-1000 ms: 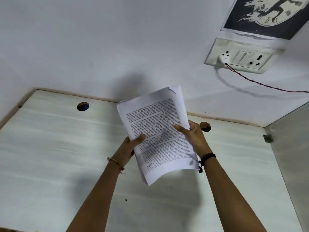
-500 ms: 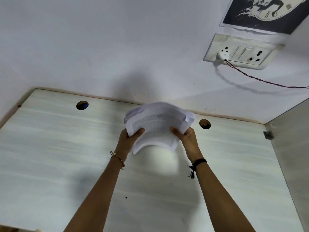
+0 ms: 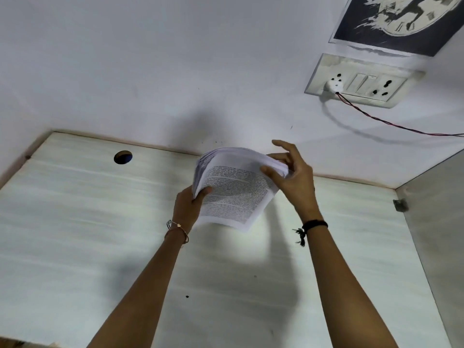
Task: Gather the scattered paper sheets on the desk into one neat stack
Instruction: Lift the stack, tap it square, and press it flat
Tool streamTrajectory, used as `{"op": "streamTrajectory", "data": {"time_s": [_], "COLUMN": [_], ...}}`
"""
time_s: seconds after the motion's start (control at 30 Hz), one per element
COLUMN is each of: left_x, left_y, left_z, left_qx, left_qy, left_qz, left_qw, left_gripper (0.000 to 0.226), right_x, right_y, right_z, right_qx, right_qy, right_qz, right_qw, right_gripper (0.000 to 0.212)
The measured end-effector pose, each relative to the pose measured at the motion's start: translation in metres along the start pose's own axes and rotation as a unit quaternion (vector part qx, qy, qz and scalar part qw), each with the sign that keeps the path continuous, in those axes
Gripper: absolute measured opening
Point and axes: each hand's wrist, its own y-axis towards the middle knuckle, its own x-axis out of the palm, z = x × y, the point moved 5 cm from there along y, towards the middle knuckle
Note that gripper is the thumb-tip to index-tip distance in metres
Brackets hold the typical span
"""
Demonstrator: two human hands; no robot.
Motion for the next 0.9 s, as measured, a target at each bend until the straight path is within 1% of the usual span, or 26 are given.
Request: {"op": "streamTrajectory", "data": {"time_s": [0.07,0.1,0.17,0.23,0.27,0.3,0.37,0.4,0.47,0.53,0.57,0.6,0.63,0.67,0.7,0.73,0.77,0.8,0.83,0.87,0.9], "left_x": [-0.004,-0.005,0.000,0.008,0.010,0.010,0.007,0.005,0.001,-0.006,-0.010,-0.014,-0.017,-0.016,-0.014,-0.010,-0.004,0.003,0.011,0.019,0.026], "left_y": [0.005,0.007,0.009,0.007,0.007,0.008,0.010,0.011,0.016,0.022,0.024,0.025,0.024,0.023,0.023,0.022,0.019,0.014,0.010,0.006,0.003], "left_z": [0.014,0.024,0.045,0.067,0.076,0.082,0.087,0.085,0.076,0.058,0.049,0.043,0.038,0.034,0.030,0.030,0.031,0.036,0.043,0.053,0.062], "left_qx": [0.061,0.105,0.204,0.274,0.299,0.318,0.339,0.343,0.329,0.285,0.270,0.267,0.290,0.318,0.334,0.334,0.332,0.335,0.344,0.343,0.348], "left_qy": [0.057,0.094,0.174,0.252,0.278,0.294,0.304,0.302,0.292,0.305,0.300,0.291,0.278,0.273,0.278,0.306,0.341,0.368,0.383,0.407,0.425], "left_qz": [0.006,0.005,-0.013,-0.034,-0.034,-0.023,-0.005,0.000,-0.025,-0.050,-0.058,-0.057,-0.049,-0.053,-0.067,-0.086,-0.089,-0.089,-0.089,-0.100,-0.105], "left_qw": [0.996,0.990,0.963,0.927,0.912,0.901,0.890,0.890,0.898,0.907,0.913,0.917,0.914,0.906,0.898,0.888,0.875,0.863,0.853,0.840,0.829], "left_gripper": [0.026,0.022,0.011,0.009,0.009,0.006,0.003,0.007,0.018,0.027,0.035,0.048,0.062,0.070,0.069,0.059,0.042,0.027,0.017,0.014,0.015], "right_x": [-0.004,-0.003,0.003,0.014,0.021,0.027,0.036,0.037,0.034,0.032,0.032,0.031,0.030,0.029,0.029,0.032,0.038,0.046,0.057,0.070,0.082], "right_y": [0.009,0.012,0.016,0.018,0.018,0.019,0.018,0.017,0.013,0.007,0.004,0.000,-0.003,-0.003,-0.003,-0.004,-0.004,-0.006,-0.009,-0.014,-0.018], "right_z": [-0.013,-0.021,-0.036,-0.051,-0.054,-0.055,-0.045,-0.040,-0.030,-0.017,-0.009,-0.002,0.003,0.005,0.005,0.004,0.001,-0.001,-0.002,-0.002,0.000], "right_qx": [-0.024,-0.036,-0.079,-0.147,-0.167,-0.163,-0.129,-0.122,-0.115,-0.095,-0.077,-0.056,-0.040,-0.030,-0.023,-0.017,-0.013,-0.011,-0.016,-0.029,-0.041], "right_qy": [-0.081,-0.131,-0.223,-0.296,-0.333,-0.364,-0.407,-0.402,-0.330,-0.249,-0.224,-0.214,-0.224,-0.256,-0.309,-0.367,-0.411,-0.437,-0.452,-0.460,-0.464], "right_qz": [-0.055,-0.085,-0.122,-0.147,-0.163,-0.180,-0.207,-0.201,-0.175,-0.170,-0.174,-0.177,-0.183,-0.194,-0.217,-0.244,-0.266,-0.283,-0.291,-0.290,-0.280], "right_qw": [0.995,0.987,0.964,0.932,0.914,0.899,0.881,0.885,0.921,0.949,0.956,0.959,0.957,0.947,0.926,0.898,0.872,0.854,0.843,0.839,0.840], "right_gripper": [0.055,0.058,0.066,0.071,0.068,0.060,0.041,0.040,0.042,0.035,0.030,0.025,0.020,0.015,0.012,0.012,0.016,0.021,0.025,0.026,0.024]}}
